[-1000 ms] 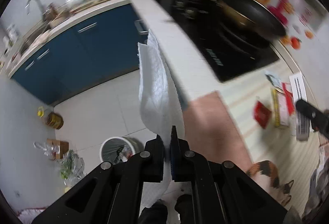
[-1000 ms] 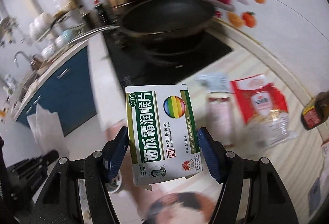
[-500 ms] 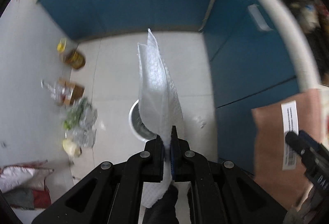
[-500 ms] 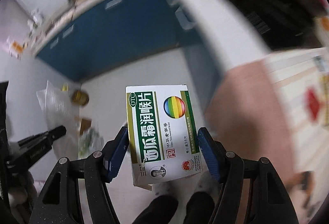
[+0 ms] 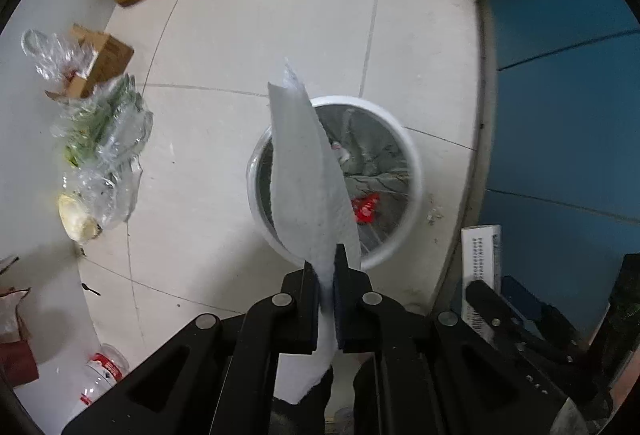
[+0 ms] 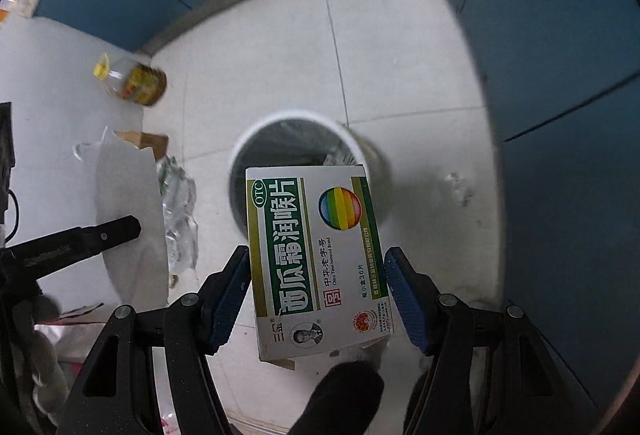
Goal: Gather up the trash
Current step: 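Carry both items over the trash bin and open both tools to drop them, then raise both tools away from the trash bin, then grasp the red wrapper with the left tool while the right tool grasps the brown-red medicine box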
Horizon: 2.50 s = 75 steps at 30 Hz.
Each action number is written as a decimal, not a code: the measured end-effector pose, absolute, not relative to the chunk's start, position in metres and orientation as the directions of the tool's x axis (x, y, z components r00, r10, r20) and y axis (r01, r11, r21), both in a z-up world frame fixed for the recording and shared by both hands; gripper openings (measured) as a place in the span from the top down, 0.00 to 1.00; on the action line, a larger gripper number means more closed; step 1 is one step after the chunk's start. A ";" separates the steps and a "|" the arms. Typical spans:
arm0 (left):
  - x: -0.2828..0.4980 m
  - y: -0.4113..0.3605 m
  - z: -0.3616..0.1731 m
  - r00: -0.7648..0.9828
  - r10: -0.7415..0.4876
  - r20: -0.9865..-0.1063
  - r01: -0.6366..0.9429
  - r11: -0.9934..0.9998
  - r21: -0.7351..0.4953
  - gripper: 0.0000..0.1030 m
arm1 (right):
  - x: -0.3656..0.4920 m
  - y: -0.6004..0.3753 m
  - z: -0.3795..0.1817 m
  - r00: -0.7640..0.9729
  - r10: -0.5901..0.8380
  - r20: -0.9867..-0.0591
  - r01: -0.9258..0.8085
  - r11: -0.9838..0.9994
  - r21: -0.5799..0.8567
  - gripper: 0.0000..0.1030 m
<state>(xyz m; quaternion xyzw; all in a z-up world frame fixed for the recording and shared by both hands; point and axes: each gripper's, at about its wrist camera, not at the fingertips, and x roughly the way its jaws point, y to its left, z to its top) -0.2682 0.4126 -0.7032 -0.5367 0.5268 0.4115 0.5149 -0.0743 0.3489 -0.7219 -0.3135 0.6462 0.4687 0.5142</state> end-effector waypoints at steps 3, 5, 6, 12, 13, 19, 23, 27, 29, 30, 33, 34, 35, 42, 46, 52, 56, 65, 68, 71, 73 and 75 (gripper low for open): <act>-0.275 0.418 -0.731 0.072 -0.143 -0.987 -0.993 0.080 -0.084 0.39 | -0.085 0.367 -0.777 -0.307 0.023 -0.951 -0.888 0.353 0.295 0.32; -0.280 0.421 -0.742 0.060 -0.135 -0.989 -0.995 0.072 -0.071 0.00 | -0.088 0.373 -0.802 -0.311 -0.013 -0.950 -0.893 0.347 0.288 0.30; -0.282 0.421 -0.743 0.061 -0.122 -0.991 -0.995 0.071 -0.070 0.00 | -0.082 0.372 -0.810 -0.309 -0.026 -0.951 -0.895 0.345 0.282 0.29; -0.294 0.418 -0.718 -0.031 -0.026 -0.999 -0.995 0.096 0.028 0.00 | -0.086 0.375 -0.805 -0.217 -0.018 -0.976 -0.930 0.307 0.202 0.01; -0.296 0.416 -0.708 -0.046 0.001 -0.999 -0.994 0.098 0.046 0.00 | -0.085 0.373 -0.799 -0.201 -0.011 -0.980 -0.934 0.305 0.188 0.00; -0.303 0.395 -0.630 -0.117 0.195 -0.974 -0.984 0.113 0.140 0.00 | -0.087 0.362 -0.725 -0.065 0.052 -0.997 -0.964 0.255 0.076 0.00; -0.307 0.375 -0.573 -0.097 0.239 -0.966 -0.985 0.113 0.127 0.00 | -0.089 0.351 -0.659 -0.039 0.103 -0.994 -0.968 0.244 0.063 0.00; -0.310 0.349 -0.508 -0.083 0.264 -0.961 -0.986 0.117 0.117 0.00 | -0.092 0.333 -0.589 -0.032 0.153 -0.988 -0.971 0.228 0.067 0.00; -0.310 0.335 -0.481 -0.084 0.262 -0.961 -0.984 0.129 0.122 0.00 | -0.095 0.321 -0.546 -0.040 0.178 -0.983 -0.973 0.218 0.079 0.00; -0.310 0.330 -0.471 -0.083 0.259 -0.962 -0.984 0.131 0.120 0.00 | -0.097 0.317 -0.533 -0.043 0.187 -0.981 -0.973 0.214 0.084 0.00; -0.314 0.309 -0.430 -0.071 0.254 -0.965 -0.985 0.132 0.107 0.00 | -0.099 0.296 -0.474 -0.052 0.224 -0.973 -0.974 0.203 0.098 0.00; -0.315 0.301 -0.416 -0.065 0.255 -0.965 -0.986 0.132 0.102 0.00 | -0.100 0.291 -0.459 -0.056 0.233 -0.971 -0.974 0.201 0.104 0.00; -0.316 0.294 -0.400 -0.056 0.257 -0.965 -0.987 0.133 0.092 0.00 | -0.100 0.284 -0.439 -0.059 0.242 -0.968 -0.974 0.199 0.109 0.00; -0.315 0.256 -0.315 0.003 0.295 -0.956 -0.990 0.135 0.039 0.00 | -0.093 0.237 -0.322 -0.058 0.325 -0.944 -0.977 0.176 0.121 0.00; -0.316 0.240 -0.266 0.031 0.341 -0.940 -0.989 0.145 0.020 0.00 | -0.091 0.216 -0.266 -0.050 0.373 -0.926 -0.979 0.166 0.120 0.00; -0.317 0.223 -0.216 0.041 0.406 -0.913 -0.989 0.146 0.021 0.00 | -0.087 0.188 -0.201 -0.059 0.445 -0.893 -0.976 0.164 0.146 0.00; -0.303 0.218 -0.191 0.033 0.483 -0.875 -0.987 0.154 0.048 0.00 | -0.074 0.173 -0.179 -0.112 0.486 -0.867 -0.958 0.180 0.224 0.00; -0.187 0.217 -0.159 0.113 0.582 -0.805 -0.948 0.307 0.088 0.00 | 0.029 0.129 -0.152 -0.051 0.574 -0.817 -0.863 0.386 0.325 0.00; -0.127 0.216 -0.159 0.155 0.557 -0.816 -0.914 0.394 0.095 0.00 | 0.090 0.099 -0.151 0.046 0.558 -0.829 -0.803 0.514 0.301 0.00; -0.049 0.211 -0.170 0.196 0.512 -0.836 -0.858 0.502 0.107 0.00 | 0.164 0.069 -0.168 0.136 0.490 -0.861 -0.716 0.649 0.256 0.00; -0.002 0.208 -0.182 0.194 0.496 -0.846 -0.830 0.542 0.128 0.00 | 0.211 0.055 -0.184 0.174 0.428 -0.887 -0.662 0.718 0.216 0.00; 0.046 0.205 -0.198 0.178 0.486 -0.856 -0.803 0.574 0.160 0.00 | 0.254 0.042 -0.206 0.192 0.368 -0.910 -0.619 0.765 0.178 0.00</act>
